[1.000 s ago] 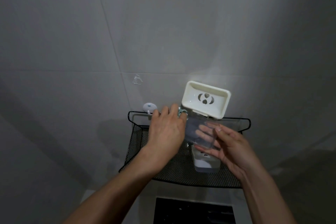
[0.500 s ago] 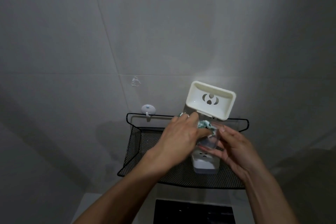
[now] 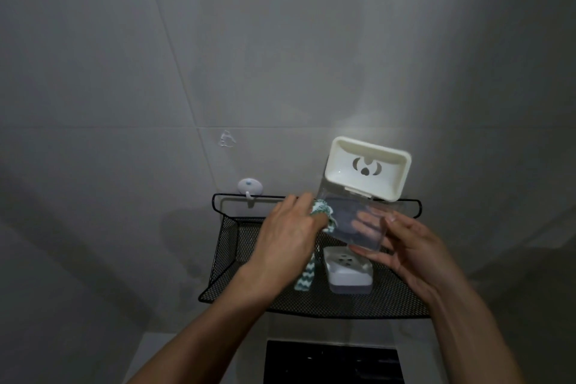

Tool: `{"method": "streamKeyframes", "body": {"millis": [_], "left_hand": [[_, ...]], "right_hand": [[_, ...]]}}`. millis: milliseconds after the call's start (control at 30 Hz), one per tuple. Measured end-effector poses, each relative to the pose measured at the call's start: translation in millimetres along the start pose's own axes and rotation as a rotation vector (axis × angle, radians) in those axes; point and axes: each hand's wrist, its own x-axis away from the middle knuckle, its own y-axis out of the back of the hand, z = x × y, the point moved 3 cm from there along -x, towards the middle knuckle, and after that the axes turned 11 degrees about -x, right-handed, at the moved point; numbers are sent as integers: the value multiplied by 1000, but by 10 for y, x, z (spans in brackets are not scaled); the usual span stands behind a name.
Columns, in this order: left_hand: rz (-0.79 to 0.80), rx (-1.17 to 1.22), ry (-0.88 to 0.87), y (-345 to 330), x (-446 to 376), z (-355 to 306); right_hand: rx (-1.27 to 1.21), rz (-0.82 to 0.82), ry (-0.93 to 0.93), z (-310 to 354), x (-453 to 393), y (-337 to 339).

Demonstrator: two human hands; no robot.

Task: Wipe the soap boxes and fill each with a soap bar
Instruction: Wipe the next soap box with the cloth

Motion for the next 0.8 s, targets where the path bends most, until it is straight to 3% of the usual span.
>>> {"method": "streamKeyframes", "body": {"millis": [167,267,433,567,633,733,800], "left_hand": [[-89,70,84,-50,77,96],[-56,105,178,-172,139,270],[188,60,175,-609,259,423],[576,47,82,-942,431,442],[650,67,51,-982,480,443],[485,169,95,-835,440,454],[315,439,220,-634,393,424]], "right_hand": [[34,-27,20,24,-16,89],[42,-46,39,71,-10,167],[-3,-25,25,62,10,164],[-56,10,1,22,11,120],[-75,23,-3,9,10,101],[-96,44,5,-22,6,47],[-108,57,9,-55,5,-1]]}}
